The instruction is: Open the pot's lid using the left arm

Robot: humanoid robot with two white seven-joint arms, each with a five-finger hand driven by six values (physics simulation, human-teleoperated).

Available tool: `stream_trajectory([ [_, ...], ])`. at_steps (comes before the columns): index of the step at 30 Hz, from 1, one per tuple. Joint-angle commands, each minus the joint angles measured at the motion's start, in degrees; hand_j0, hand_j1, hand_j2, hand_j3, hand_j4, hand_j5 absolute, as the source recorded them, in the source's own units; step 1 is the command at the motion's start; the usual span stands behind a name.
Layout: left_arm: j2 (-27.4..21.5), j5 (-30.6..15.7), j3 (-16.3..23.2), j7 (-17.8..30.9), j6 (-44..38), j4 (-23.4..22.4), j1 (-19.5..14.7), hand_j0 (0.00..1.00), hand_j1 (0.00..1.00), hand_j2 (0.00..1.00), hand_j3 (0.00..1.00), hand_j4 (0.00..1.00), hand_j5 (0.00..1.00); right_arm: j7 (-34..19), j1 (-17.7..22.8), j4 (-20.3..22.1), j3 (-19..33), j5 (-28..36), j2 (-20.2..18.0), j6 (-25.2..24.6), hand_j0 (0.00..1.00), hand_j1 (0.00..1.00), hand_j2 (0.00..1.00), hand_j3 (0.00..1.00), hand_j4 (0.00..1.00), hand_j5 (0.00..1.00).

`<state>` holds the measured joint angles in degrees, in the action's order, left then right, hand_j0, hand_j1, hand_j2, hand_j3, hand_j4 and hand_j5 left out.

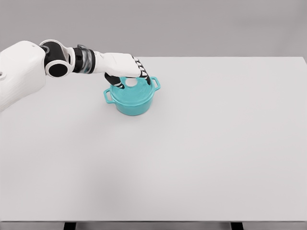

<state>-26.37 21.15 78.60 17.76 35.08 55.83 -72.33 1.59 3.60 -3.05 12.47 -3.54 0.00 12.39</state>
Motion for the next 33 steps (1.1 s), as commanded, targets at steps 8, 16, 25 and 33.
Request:
stream_trajectory([
  [8,0.01,0.12,-0.12,0.0,-0.08,-0.02,0.09,0.74,0.74,0.74,0.74,0.74,0.74,-0.01,0.0,-0.03,0.01,0.02,0.0,0.0,1.0,1.0,1.0,1.0,1.0,1.0],
  [16,-0.26,0.2,-0.12,0.09,-0.08,-0.02,0.0,0.61,0.61,0.61,0.61,0.61,0.61,-0.01,0.0,-0.03,0.01,0.02,0.0,0.0,1.0,1.0,1.0,1.0,1.0,1.0],
  [25,-0.26,0.55,-0.12,0.09,-0.08,-0.02,0.0,0.52,0.52,0.52,0.52,0.52,0.52,-0.01,0.0,0.06,0.01,0.02,0.0,0.0,1.0,1.0,1.0,1.0,1.0,1.0],
  [33,-0.52,0.47,-0.29,0.09,-0.08,-0.02,-0.09,0.5,0.5,0.5,0.5,0.5,0.5,-0.01,0.0,0.06,0.01,0.02,0.0,0.0,1.0,1.0,1.0,1.0,1.0,1.0],
])
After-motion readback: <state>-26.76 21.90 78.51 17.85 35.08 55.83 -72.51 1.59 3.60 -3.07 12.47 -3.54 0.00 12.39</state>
